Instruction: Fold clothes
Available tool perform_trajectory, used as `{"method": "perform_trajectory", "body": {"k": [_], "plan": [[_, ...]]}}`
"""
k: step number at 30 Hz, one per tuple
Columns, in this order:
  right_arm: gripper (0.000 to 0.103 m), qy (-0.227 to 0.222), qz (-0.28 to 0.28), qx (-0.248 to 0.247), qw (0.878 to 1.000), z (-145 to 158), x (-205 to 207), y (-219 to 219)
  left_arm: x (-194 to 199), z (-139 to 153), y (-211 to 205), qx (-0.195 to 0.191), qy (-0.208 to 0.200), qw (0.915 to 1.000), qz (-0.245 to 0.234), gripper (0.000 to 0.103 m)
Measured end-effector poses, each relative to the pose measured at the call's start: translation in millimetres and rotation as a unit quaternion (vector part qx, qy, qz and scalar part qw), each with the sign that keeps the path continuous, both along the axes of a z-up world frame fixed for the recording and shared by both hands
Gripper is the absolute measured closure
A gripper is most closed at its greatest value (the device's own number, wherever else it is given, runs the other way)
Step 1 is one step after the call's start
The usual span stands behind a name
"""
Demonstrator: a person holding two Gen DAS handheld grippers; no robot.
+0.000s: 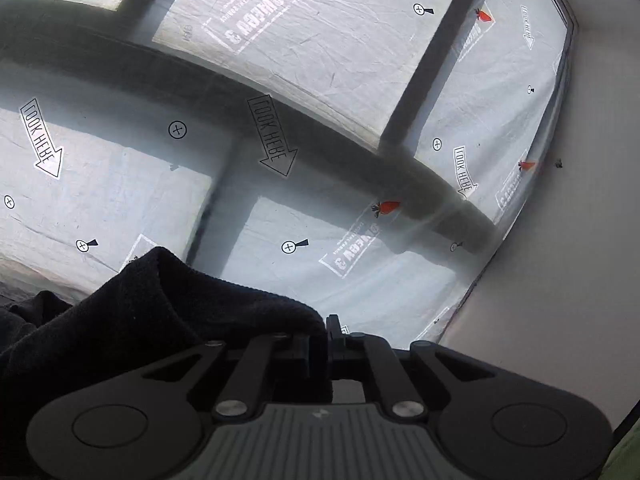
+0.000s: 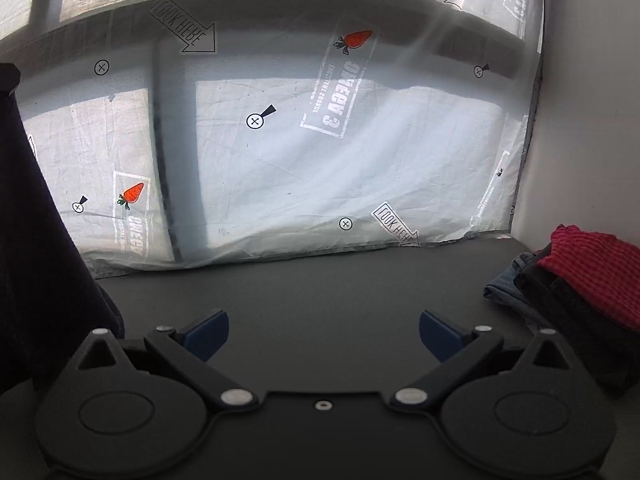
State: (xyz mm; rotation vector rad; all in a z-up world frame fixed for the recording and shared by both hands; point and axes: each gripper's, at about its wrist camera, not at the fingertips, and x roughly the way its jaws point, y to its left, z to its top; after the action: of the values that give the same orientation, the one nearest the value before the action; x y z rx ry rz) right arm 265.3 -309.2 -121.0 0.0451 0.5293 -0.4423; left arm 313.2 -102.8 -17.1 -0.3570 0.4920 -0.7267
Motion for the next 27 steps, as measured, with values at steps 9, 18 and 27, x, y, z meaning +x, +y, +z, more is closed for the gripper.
{"method": "perform_trajectory", "body": {"k": [9, 18, 27], "plan": [[0.0, 0.079, -0.095, -0.007, 0.992, -47, -68, -119, -32, -115, -57, 0.202, 0.111, 0.9729, -0.023, 0.039], [0.0, 0.155, 0.072, 0.04, 0.984, -104, 5, -78, -7, -167, 0, 0.393, 0.127, 0.8991, 0.146, 0.024], [0.0, 0.182, 0.058, 0.043, 0.981, -125, -2, -67, -3, -212, -41, 0.428, 0.086, 0.8999, 0.004, 0.011]]}}
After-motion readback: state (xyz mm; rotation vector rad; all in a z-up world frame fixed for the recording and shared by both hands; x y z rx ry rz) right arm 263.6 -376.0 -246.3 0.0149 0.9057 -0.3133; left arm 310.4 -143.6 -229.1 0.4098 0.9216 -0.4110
